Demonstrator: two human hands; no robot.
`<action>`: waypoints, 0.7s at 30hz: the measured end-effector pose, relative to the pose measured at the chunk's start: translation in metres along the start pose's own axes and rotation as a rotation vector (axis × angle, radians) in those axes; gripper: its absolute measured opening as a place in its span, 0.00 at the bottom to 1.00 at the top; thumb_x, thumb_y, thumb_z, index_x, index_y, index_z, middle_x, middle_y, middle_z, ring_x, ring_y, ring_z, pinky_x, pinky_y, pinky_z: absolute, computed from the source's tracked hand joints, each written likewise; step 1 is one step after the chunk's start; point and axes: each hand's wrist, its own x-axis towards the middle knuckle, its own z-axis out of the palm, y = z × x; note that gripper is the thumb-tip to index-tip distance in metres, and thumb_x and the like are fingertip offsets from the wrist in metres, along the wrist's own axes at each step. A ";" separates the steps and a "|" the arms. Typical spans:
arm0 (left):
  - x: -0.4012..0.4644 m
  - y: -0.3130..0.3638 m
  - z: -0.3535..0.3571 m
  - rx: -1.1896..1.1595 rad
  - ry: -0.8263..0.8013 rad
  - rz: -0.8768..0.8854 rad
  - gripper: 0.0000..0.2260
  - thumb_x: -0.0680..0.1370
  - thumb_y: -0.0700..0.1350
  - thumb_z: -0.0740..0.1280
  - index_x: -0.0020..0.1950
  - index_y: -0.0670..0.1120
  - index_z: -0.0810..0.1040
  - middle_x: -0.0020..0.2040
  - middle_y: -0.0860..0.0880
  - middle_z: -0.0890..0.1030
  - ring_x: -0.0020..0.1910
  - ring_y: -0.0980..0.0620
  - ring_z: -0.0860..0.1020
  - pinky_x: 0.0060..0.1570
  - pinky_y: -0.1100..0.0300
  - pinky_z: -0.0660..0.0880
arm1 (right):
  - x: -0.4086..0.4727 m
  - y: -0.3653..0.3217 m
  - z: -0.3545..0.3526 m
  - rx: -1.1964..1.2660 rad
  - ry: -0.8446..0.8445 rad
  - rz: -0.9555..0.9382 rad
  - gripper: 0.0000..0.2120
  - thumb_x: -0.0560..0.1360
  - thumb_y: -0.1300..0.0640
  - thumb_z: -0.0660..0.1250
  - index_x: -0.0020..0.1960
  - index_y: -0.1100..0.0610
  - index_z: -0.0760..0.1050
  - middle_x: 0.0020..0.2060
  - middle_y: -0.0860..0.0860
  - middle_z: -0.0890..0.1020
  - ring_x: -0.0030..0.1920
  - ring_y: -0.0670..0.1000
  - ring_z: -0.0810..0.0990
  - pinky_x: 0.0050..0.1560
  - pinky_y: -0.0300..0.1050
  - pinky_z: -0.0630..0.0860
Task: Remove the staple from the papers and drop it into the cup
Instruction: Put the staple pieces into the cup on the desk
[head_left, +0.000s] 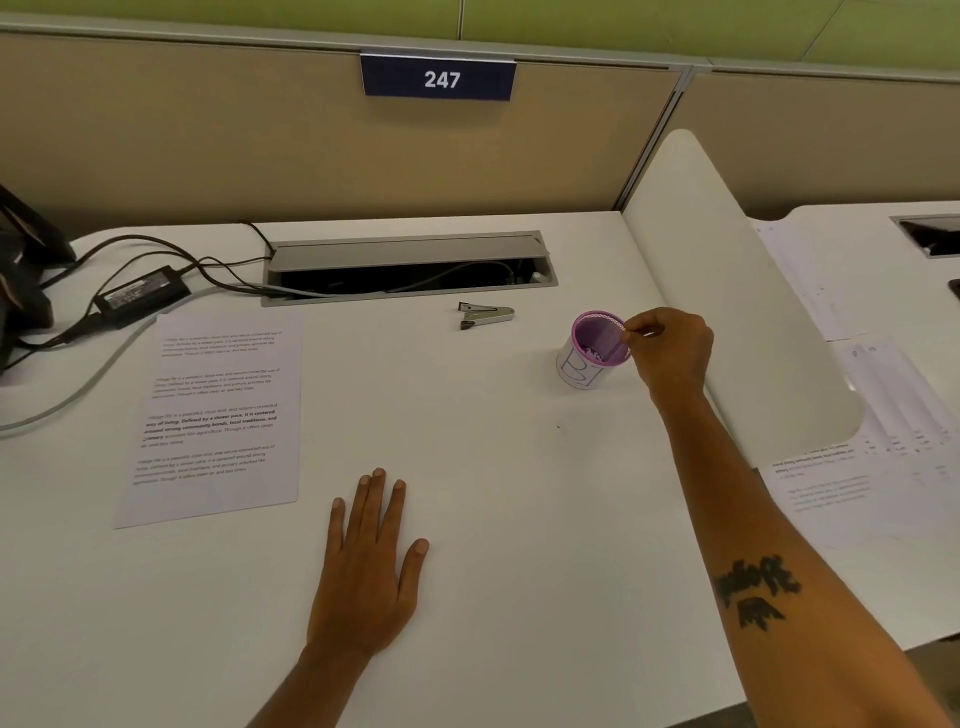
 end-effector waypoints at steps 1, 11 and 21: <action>0.000 0.000 0.000 0.002 -0.001 -0.001 0.32 0.85 0.59 0.52 0.87 0.48 0.51 0.88 0.46 0.49 0.88 0.48 0.47 0.85 0.39 0.52 | 0.000 0.001 0.000 0.005 0.005 0.007 0.05 0.72 0.66 0.75 0.44 0.57 0.86 0.40 0.52 0.88 0.39 0.51 0.85 0.41 0.38 0.79; 0.000 0.000 -0.001 -0.015 0.000 -0.001 0.32 0.85 0.59 0.51 0.87 0.48 0.51 0.88 0.47 0.49 0.88 0.49 0.46 0.85 0.40 0.51 | -0.035 0.017 -0.001 0.191 0.073 0.009 0.06 0.75 0.64 0.73 0.48 0.56 0.86 0.42 0.49 0.87 0.39 0.48 0.83 0.41 0.23 0.73; 0.000 0.001 -0.002 -0.028 -0.007 -0.004 0.32 0.85 0.59 0.51 0.87 0.48 0.51 0.88 0.47 0.49 0.88 0.49 0.47 0.85 0.40 0.52 | -0.171 0.056 0.053 -0.239 -0.247 0.067 0.26 0.80 0.47 0.69 0.74 0.56 0.72 0.73 0.56 0.72 0.72 0.61 0.68 0.68 0.61 0.69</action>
